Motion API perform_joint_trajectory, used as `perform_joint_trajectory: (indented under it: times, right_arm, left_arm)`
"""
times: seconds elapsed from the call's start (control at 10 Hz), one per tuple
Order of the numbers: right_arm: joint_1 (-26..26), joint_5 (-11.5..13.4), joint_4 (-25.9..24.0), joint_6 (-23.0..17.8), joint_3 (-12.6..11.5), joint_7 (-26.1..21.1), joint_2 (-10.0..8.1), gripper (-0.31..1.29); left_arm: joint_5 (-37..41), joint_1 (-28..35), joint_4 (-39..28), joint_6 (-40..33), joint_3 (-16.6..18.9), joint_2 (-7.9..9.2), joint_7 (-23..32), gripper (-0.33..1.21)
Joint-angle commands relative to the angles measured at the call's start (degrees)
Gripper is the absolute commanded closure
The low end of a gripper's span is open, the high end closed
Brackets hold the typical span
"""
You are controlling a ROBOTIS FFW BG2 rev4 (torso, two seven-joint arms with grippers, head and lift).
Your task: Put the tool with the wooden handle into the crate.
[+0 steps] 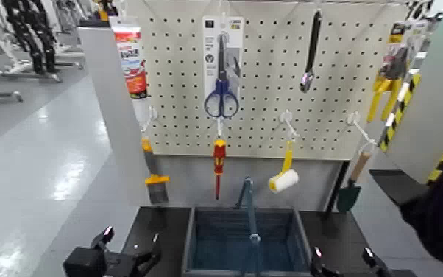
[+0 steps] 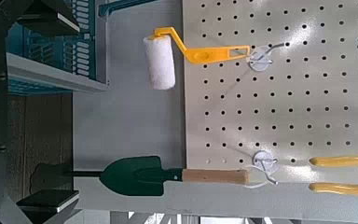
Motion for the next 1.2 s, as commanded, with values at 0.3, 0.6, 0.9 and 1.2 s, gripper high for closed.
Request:
perform_joint_trajectory:
  times: [0.3, 0.6, 0.9, 1.2]
  right_arm:
    - [0.9, -0.5, 0.0, -0.9, -0.3, 0.1, 0.71, 0.08]
    - [-1.4, -0.8, -2.7, 5.6, -6.9, 10.3, 0.97, 0.08]
    - [-4.4, 0.0, -5.3, 11.8, -13.6, 18.9, -0.17, 0.08]
    - [-7.8, 0.1, -5.6, 16.5, -15.6, 24.6, -2.72, 0.08]
  left_arm:
    - [0.9, 0.6, 0.1, -1.4, 0.3, -0.2, -0.3, 0.11]
    - [1.3, 0.6, 0.1, -1.2, 0.3, -0.03, -0.5, 0.11]
    - [1.6, 0.5, 0.3, -1.2, 0.1, -0.03, -0.5, 0.11]
    - [1.8, 0.5, 0.5, -1.2, 0.1, -0.03, -0.6, 0.11]
